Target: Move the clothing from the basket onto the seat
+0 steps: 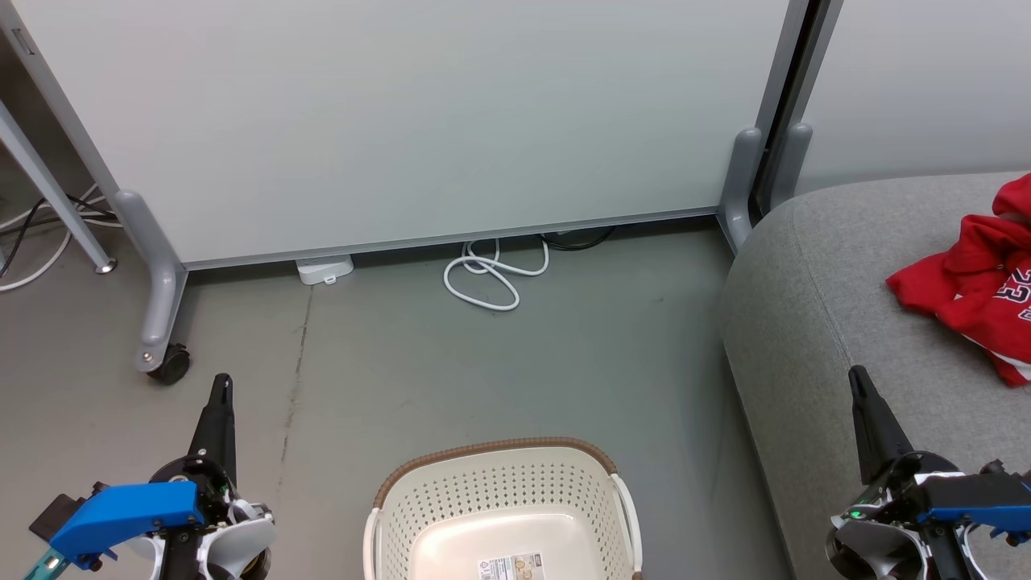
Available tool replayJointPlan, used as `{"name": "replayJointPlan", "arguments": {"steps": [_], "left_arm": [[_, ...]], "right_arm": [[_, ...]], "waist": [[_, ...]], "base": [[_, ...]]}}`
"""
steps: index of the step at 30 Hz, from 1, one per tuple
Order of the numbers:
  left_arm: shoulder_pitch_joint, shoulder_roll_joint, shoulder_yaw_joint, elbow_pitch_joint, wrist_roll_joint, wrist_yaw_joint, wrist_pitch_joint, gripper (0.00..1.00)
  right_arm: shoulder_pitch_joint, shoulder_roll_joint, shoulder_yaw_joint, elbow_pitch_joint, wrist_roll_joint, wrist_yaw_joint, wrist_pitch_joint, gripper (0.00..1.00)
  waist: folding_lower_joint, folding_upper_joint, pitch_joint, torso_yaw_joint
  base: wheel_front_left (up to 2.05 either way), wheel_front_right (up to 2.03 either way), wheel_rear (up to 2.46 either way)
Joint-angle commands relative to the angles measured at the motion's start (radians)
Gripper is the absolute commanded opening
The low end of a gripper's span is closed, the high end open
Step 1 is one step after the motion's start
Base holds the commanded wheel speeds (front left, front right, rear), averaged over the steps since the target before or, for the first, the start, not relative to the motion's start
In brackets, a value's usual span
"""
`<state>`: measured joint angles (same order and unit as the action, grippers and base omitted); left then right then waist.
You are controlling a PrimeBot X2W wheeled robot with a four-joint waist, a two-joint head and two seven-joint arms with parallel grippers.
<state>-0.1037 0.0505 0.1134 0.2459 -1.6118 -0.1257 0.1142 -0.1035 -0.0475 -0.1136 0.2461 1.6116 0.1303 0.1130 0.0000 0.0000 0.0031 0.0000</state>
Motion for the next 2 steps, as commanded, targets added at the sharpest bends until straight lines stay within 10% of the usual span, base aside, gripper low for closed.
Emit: {"name": "replayJointPlan", "arguments": {"steps": [1, 2], "left_arm": [[-0.010, -0.001, 0.003, -0.004, -0.002, -0.009, 0.003, 0.00], [-0.010, -0.001, 0.003, -0.004, -0.002, -0.009, 0.003, 0.00]], "right_arm": [[-0.010, -0.005, -0.001, -0.003, 0.003, 0.001, 0.003, 0.00], [-0.010, -0.005, -0.001, -0.003, 0.003, 0.001, 0.003, 0.00]], "waist": [[0.0000, 0.0000, 0.000, 0.000], [0.0000, 0.0000, 0.000, 0.000]], "base": [[0.00, 0.00, 0.00], [0.00, 0.00, 0.00]]}}
